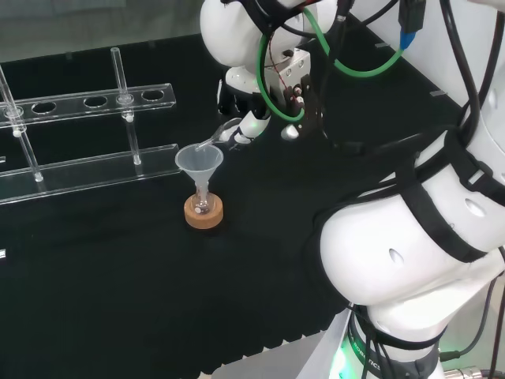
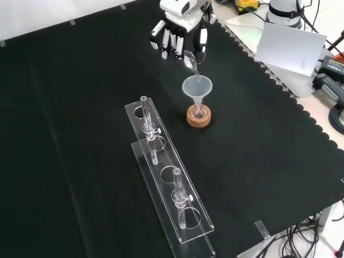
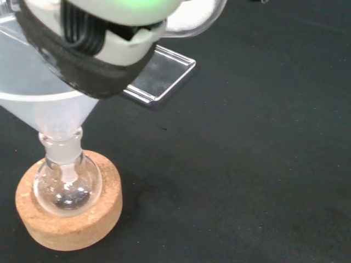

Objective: Pour all the NaCl from the weighing funnel into the round-bottom flask.

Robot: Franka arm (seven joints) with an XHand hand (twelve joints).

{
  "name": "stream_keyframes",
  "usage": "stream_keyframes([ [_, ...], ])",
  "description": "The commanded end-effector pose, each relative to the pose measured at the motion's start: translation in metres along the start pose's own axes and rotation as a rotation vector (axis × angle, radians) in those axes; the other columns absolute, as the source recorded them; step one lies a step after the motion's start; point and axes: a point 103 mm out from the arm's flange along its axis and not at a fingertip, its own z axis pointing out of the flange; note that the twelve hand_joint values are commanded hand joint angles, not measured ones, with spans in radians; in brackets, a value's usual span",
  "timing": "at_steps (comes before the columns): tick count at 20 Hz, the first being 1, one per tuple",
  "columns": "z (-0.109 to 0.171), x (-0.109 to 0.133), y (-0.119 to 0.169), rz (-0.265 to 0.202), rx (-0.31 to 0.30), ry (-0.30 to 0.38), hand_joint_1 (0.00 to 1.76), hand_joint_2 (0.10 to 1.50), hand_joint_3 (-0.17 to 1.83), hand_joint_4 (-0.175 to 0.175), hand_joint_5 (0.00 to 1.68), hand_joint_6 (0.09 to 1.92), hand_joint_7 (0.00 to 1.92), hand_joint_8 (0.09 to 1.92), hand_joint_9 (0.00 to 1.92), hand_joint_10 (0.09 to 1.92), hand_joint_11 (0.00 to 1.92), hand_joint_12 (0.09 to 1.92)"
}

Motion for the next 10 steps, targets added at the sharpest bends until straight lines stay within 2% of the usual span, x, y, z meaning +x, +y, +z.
stream_keyframes([
  [1,-0.0022,-0.0122,0.0023,-0.013,0.003,-0.034,1.11,0.79,0.33,0.175,1.39,0.32,1.60,0.09,1.08,0.18,0.06,1.60],
  [10,0.0003,-0.0107,0.0022,-0.048,0.029,-0.076,1.11,0.79,0.32,0.175,1.39,0.33,1.60,0.09,1.08,0.18,0.06,1.60],
])
